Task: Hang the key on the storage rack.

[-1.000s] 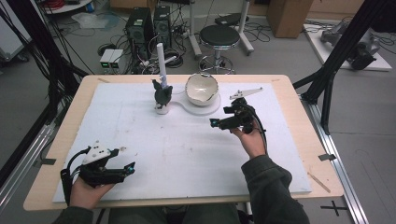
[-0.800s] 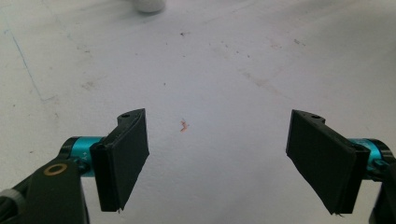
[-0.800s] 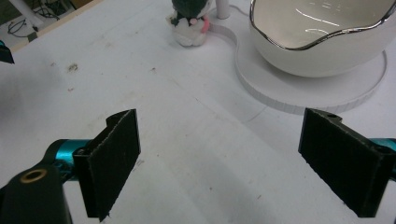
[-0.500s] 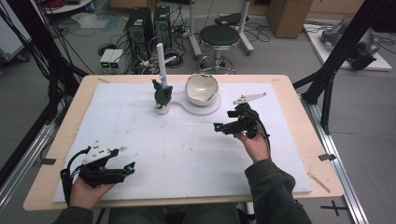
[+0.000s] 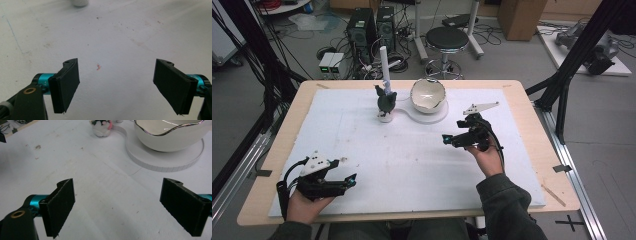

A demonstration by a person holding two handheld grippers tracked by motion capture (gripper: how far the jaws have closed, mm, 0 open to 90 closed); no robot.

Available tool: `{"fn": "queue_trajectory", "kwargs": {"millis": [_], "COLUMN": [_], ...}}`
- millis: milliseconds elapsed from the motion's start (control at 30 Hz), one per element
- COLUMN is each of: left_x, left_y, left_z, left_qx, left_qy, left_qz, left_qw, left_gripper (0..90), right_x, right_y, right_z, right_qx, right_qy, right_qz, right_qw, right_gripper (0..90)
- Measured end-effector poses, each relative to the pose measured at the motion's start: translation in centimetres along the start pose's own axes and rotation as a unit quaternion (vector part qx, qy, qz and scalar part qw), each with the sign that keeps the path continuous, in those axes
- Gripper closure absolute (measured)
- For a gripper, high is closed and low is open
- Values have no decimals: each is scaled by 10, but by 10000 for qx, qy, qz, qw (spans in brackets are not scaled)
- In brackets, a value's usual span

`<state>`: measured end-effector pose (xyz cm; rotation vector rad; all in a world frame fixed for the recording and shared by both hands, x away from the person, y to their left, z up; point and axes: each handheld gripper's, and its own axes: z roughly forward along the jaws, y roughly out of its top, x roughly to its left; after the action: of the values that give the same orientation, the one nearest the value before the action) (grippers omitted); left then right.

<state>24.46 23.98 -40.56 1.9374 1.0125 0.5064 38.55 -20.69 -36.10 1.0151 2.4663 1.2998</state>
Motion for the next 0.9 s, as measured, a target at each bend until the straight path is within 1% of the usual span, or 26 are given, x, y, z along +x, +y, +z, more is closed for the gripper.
{"fn": "queue_trajectory", "kwargs": {"millis": [67,267,367,400,433,700,733,900], "left_x": [0,0,0,0,0,-1,-1,-1], "left_y": [0,0,0,0,0,0,0,-1], "left_z": [0,0,0,0,0,1,1,1], "left_qx": [-3,-4,2,7,15,-6,-1,9], "left_qy": [1,5,6,6,4,14,13,-2], "left_qz": [-2,-19,-21,-21,-12,-17,-13,-22], "left_qw": [10000,10000,10000,10000,10000,10000,10000,10000], "left_gripper": [214,214,214,213,213,213,214,214], "right_x": [1,-2,-2,-2,-3,-3,-3,-4], "right_y": [-2,-8,-10,-11,-12,-21,-22,-28], "right_z": [-1,-2,-4,-4,-4,-10,-11,-14], "right_qx": [-42,-14,-21,-3,-58,27,-6,-6], "right_qy": [-31,-38,-55,-58,-65,-127,-139,-156], "right_qz": [-5,43,11,46,-18,24,10,57], "right_qw": [10000,10000,10000,10000,10000,9999,9999,9999], "right_gripper": [119,119,119,119,119,119,119,119]}}
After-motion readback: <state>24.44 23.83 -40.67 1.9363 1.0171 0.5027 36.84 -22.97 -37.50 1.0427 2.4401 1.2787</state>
